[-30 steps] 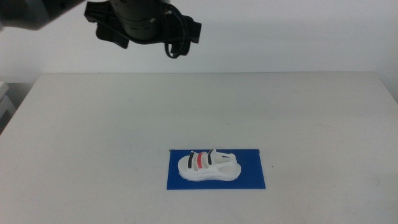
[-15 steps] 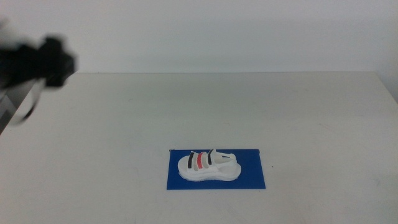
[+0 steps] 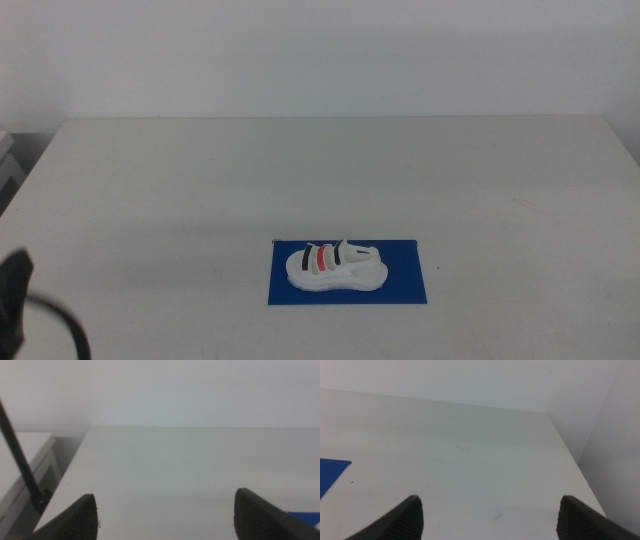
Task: Use one arm to grab the shoe from the table and place it on the mat.
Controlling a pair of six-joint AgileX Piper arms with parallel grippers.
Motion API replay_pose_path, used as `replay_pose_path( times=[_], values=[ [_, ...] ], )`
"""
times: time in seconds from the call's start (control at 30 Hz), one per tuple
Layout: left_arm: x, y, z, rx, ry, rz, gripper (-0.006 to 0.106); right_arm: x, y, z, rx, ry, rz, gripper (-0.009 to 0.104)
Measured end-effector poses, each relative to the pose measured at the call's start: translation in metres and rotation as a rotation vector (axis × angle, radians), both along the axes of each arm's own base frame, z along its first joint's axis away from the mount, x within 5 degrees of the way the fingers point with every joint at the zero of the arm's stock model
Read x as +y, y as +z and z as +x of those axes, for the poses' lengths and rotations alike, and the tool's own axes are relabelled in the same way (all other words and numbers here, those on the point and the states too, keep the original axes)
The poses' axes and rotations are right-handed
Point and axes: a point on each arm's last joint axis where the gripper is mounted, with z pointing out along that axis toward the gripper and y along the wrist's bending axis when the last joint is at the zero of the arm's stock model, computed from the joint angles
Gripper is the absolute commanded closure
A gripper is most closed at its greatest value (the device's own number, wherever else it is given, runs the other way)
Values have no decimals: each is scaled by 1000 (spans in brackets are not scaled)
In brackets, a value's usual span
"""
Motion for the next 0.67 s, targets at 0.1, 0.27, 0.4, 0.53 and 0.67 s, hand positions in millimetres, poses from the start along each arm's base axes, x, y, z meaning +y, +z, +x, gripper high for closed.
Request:
replay_pose_path(
  times=[0.1, 0.27, 0.4, 0.53, 0.67],
  values=[
    [2, -26, -11, -15, 34, 8, 7, 0, 0, 0, 0, 0, 0, 17],
    [4, -58, -23, -43, 76, 0, 7, 0, 0, 0, 0, 0, 0, 17],
    [4, -59, -28, -105, 76, 4, 7, 0, 0, 0, 0, 0, 0, 17],
    [4, -60, -29, -86, 77, 14, 7, 0, 0, 0, 0, 0, 0, 17],
    [4, -61, -29, -80, 77, 18, 7, 0, 0, 0, 0, 0, 0, 17]
  ],
)
